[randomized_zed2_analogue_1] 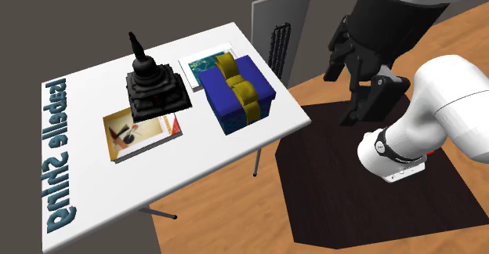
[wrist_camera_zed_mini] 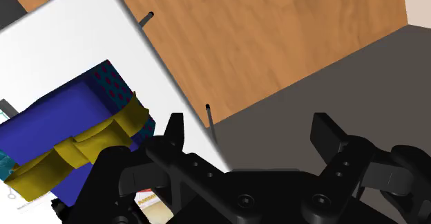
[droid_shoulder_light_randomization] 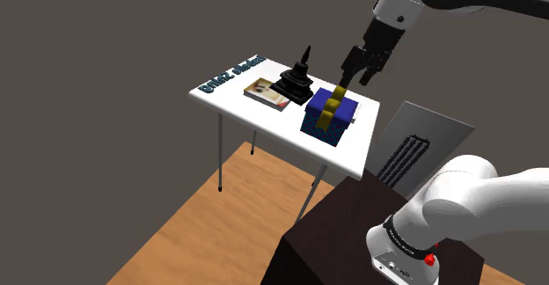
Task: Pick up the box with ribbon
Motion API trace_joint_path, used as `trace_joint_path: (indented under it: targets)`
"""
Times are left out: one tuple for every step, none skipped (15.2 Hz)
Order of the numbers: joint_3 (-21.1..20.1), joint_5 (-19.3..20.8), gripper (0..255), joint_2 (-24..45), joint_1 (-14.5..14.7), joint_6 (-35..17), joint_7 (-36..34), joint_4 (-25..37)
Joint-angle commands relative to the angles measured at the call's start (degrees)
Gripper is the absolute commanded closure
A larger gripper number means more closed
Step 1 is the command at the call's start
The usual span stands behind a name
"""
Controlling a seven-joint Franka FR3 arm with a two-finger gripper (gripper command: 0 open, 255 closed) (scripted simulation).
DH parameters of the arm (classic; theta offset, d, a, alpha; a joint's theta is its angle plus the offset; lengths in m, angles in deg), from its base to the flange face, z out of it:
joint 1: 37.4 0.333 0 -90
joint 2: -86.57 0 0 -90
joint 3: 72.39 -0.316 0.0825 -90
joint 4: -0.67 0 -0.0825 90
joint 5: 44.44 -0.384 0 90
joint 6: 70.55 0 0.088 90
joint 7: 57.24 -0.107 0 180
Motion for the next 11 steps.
trace_joint_path:
  targets:
    - [0.0,0.0,0,0.0,0.0,0.0,0.0,0.0]
    - [-0.2,0.0,0,1.7,-0.9,-1.5,-1.8,0.0]
    - [-0.3,0.1,0,3.4,-1.8,-3.0,-3.6,0.1]
    - [-0.5,0.1,0,5.1,-2.7,-4.4,-5.3,0.2]
    - [-0.6,0.2,0,6.8,-3.5,-5.7,-7.1,0.4]
    - [-0.7,0.3,0,8.5,-4.4,-7.1,-8.9,0.6]
    - [-0.7,0.4,0,10.2,-5.3,-8.4,-10.7,0.8]
    - [-0.8,0.5,0,11.9,-6.1,-9.6,-12.4,1.0]
    - [-0.8,0.6,0,13.6,-7.0,-10.8,-14.2,1.3]
    - [-0.7,0.8,0,15.2,-7.8,-12.0,-16.0,1.6]
    - [-0.7,0.9,0,16.9,-8.6,-13.2,-17.7,1.9]
